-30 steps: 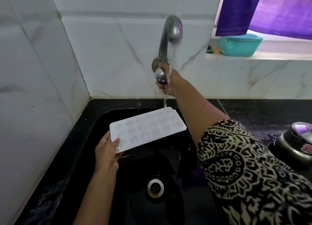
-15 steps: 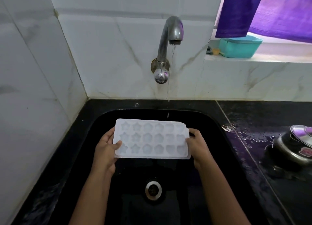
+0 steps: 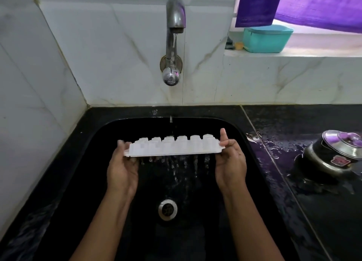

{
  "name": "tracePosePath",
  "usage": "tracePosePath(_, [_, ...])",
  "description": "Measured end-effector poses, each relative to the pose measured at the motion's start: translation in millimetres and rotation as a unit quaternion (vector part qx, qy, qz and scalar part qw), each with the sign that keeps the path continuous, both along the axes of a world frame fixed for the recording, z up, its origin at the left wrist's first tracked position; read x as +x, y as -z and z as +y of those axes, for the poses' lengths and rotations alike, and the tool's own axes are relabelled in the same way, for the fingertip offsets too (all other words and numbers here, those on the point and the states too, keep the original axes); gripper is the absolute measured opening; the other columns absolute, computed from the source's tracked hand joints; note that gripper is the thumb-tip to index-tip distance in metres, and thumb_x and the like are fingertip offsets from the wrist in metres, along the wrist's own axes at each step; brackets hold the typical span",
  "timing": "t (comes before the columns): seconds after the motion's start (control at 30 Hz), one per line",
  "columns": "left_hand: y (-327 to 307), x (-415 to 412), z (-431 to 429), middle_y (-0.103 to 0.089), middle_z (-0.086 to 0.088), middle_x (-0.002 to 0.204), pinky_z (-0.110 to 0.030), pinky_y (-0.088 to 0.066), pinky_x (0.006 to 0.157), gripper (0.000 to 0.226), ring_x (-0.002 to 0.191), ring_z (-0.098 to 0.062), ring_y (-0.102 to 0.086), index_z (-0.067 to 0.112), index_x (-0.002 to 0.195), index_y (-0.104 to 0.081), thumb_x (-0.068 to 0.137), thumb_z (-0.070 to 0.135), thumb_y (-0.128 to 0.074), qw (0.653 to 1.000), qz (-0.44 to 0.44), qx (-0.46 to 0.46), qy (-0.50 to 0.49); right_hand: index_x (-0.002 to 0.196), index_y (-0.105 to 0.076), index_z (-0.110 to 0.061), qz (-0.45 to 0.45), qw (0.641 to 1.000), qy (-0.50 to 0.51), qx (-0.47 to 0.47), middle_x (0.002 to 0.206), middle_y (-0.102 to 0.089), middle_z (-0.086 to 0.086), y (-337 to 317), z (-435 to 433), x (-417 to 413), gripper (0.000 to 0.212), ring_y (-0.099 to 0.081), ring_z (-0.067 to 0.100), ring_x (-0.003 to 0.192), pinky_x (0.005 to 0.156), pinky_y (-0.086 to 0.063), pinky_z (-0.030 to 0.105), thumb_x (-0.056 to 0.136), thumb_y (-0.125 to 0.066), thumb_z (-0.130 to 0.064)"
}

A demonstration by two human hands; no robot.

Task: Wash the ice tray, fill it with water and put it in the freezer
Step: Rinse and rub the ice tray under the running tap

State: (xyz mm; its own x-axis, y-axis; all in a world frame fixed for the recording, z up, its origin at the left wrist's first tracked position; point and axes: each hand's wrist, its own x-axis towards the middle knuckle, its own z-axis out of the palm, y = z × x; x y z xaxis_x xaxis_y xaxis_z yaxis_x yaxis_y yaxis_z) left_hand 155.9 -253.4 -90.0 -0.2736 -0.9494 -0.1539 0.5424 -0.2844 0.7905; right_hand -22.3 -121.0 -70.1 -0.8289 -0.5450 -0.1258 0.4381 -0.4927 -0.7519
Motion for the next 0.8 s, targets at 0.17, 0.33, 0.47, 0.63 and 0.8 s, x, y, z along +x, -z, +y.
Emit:
tracePosePath(0.17, [-6.7, -3.5, 8.2, -0.067, 0.002, 0.101, -0.020, -0.054, 0.073, 0.039, 0.091, -0.008, -0.065, 0.017, 0.104, -0.055, 0.090, -0.014, -0.037, 0.997, -0.075, -0.025, -0.019, 0.122, -0.054, -0.006, -0.077, 0.996, -0.005, 0.038, 0.115, -0.063, 0.009, -0.6, 4.0, -5.3, 0.030, -0.062, 0.018, 0.100, 0.077, -0.053, 0.027, 0.098, -0.037, -0.012])
tracePosePath(0.33, [-9.7, 1.8, 2.0, -0.063, -0.001, 0.116, -0.031, -0.052, 0.081, 0.059, 0.104, -0.016, -0.062, 0.018, 0.130, -0.049, 0.086, -0.016, -0.033, 0.983, -0.169, -0.047, 0.045, 0.131, -0.046, -0.018, 0.137, 0.930, -0.054, 0.338, 0.126, -0.057, 0.006, 15.5, 4.6, -18.4, 0.049, -0.058, 0.024, 0.108, 0.090, -0.050, 0.045, 0.088, -0.062, -0.035])
tracePosePath(0.47, [-14.4, 4.9, -2.5, -0.058, -0.013, 0.127, -0.033, -0.048, 0.086, 0.034, 0.105, -0.027, -0.059, 0.012, 0.124, -0.058, 0.097, 0.018, -0.039, 0.914, -0.393, -0.047, 0.084, 0.124, -0.049, -0.008, 0.212, 0.804, -0.180, 0.526, 0.118, -0.060, 0.011, 20.3, 4.7, 0.8, 0.067, -0.059, 0.028, 0.105, 0.087, -0.049, 0.036, 0.078, -0.069, -0.052])
tracePosePath(0.63, [-49.4, 14.9, -2.8, -0.059, -0.005, 0.120, -0.035, -0.045, 0.088, 0.060, 0.103, -0.028, -0.058, 0.014, 0.135, -0.046, 0.090, 0.053, -0.055, 0.821, -0.543, -0.146, 0.103, 0.124, -0.039, -0.005, 0.313, 0.751, -0.178, 0.553, 0.121, -0.057, 0.013, -24.9, 0.5, 5.1, 0.063, -0.057, 0.029, 0.107, 0.074, -0.041, 0.029, 0.083, -0.067, -0.045])
tracePosePath(0.8, [-87.7, 33.8, 27.8, -0.054, 0.003, 0.134, -0.022, -0.042, 0.093, 0.058, 0.115, -0.012, -0.054, 0.021, 0.142, -0.038, 0.091, 0.031, -0.063, 0.834, -0.373, -0.376, -0.157, 0.117, -0.042, -0.018, 0.405, 0.854, 0.048, 0.324, 0.102, -0.062, -0.001, -67.5, 20.4, 33.4, 0.041, -0.061, 0.014, 0.087, 0.070, -0.047, 0.027, 0.088, -0.062, -0.039])
